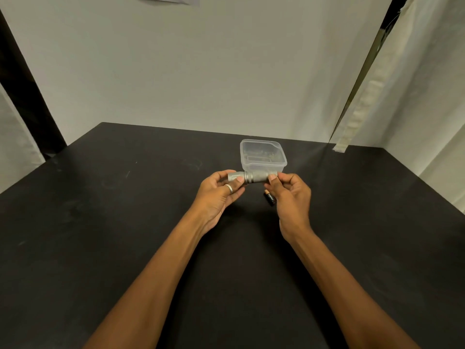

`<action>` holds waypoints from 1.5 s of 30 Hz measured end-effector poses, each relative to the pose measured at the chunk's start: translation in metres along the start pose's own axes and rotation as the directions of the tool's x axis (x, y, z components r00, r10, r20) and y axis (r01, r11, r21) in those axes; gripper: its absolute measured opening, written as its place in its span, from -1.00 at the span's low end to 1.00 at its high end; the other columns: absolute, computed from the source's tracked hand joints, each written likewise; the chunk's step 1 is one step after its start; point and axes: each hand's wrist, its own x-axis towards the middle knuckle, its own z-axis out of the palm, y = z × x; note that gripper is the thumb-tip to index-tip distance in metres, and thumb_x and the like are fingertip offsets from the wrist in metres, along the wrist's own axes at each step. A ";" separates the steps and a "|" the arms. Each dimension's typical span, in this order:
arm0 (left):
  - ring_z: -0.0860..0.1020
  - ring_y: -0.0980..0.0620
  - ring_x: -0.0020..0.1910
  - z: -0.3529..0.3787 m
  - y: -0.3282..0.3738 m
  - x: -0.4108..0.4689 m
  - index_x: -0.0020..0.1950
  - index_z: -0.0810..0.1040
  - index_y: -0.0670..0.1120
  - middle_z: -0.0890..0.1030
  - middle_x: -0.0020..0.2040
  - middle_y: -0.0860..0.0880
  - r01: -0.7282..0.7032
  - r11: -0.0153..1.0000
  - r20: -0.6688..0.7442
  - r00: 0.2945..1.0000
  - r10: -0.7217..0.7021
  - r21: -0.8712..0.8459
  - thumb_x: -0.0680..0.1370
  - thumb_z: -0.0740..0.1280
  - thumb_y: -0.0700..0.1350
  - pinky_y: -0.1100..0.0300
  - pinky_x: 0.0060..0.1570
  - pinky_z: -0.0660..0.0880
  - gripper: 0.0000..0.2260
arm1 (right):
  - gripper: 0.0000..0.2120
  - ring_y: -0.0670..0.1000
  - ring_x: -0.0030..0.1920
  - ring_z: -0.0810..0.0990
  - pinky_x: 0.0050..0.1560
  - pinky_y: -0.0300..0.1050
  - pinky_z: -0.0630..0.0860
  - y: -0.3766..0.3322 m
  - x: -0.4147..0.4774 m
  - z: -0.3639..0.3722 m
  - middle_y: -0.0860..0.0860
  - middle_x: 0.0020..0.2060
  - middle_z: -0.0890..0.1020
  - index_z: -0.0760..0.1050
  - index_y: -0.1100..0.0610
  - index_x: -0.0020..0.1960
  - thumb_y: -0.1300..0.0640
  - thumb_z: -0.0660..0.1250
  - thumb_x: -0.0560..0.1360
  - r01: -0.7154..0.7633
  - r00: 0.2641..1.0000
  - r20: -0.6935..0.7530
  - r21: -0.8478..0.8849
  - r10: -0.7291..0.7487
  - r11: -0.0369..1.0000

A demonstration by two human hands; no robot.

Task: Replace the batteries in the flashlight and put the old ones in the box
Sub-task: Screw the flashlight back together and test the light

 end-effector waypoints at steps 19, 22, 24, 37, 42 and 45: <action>0.69 0.05 0.10 0.004 -0.009 -0.003 0.20 0.61 -0.07 0.71 0.13 -0.04 -0.226 0.899 0.063 0.974 0.218 0.376 0.45 0.58 -0.24 0.17 0.10 0.62 -0.65 | -0.59 0.04 0.12 0.74 0.08 -0.12 0.69 0.002 0.006 0.003 0.20 0.15 0.68 0.45 0.30 0.29 0.17 0.50 0.54 -0.174 0.983 -0.025 0.217 0.184 0.960; 0.69 0.09 0.07 0.004 -0.010 -0.003 0.17 0.63 -0.05 0.72 0.10 0.00 -0.251 0.878 0.075 0.967 0.242 0.407 0.43 0.60 -0.23 0.24 0.04 0.61 -0.65 | -0.61 0.10 0.11 0.75 0.03 -0.12 0.68 0.000 0.007 0.002 0.24 0.17 0.67 0.43 0.30 0.27 0.21 0.49 0.55 -0.187 0.981 0.001 0.275 0.195 0.943; 0.69 0.10 0.08 0.003 -0.010 -0.004 0.15 0.64 -0.01 0.73 0.09 0.02 -0.266 0.866 0.092 0.964 0.250 0.424 0.43 0.60 -0.23 0.25 0.03 0.61 -0.66 | -0.63 0.14 0.07 0.76 0.03 -0.06 0.69 0.000 0.007 0.002 0.27 0.16 0.67 0.41 0.28 0.25 0.23 0.49 0.54 -0.188 0.981 0.012 0.314 0.194 0.931; 0.28 0.01 0.58 -0.004 0.013 -0.003 0.57 0.36 -0.03 0.43 0.54 -0.02 0.076 0.979 0.142 0.989 -0.049 -0.191 0.50 0.13 0.51 -0.04 0.57 0.18 -0.17 | -0.66 0.15 -0.02 0.78 -0.09 -0.06 0.70 -0.008 0.014 -0.005 0.27 0.05 0.71 0.44 0.25 0.17 0.25 0.53 0.51 -0.179 0.980 -0.021 0.338 0.198 0.924; 0.18 0.00 0.62 -0.012 0.021 -0.003 0.55 0.38 -0.01 0.41 0.56 -0.04 0.080 0.929 0.118 0.992 -0.039 -0.361 0.49 0.12 0.52 -0.03 0.58 0.09 -0.19 | -0.63 0.16 0.01 0.77 -0.04 -0.03 0.70 -0.005 0.014 -0.004 0.35 0.15 0.65 0.44 0.28 0.20 0.22 0.53 0.51 -0.146 0.987 -0.019 0.296 0.159 0.944; 0.19 -0.02 0.62 -0.011 0.021 -0.004 0.54 0.39 -0.01 0.42 0.55 -0.05 0.069 0.930 0.102 0.994 -0.034 -0.361 0.48 0.13 0.53 -0.05 0.59 0.07 -0.18 | -0.69 0.15 0.00 0.77 -0.07 -0.06 0.70 -0.005 0.014 -0.004 0.35 0.14 0.64 0.45 0.26 0.13 0.23 0.53 0.52 -0.122 0.991 -0.021 0.276 0.133 0.953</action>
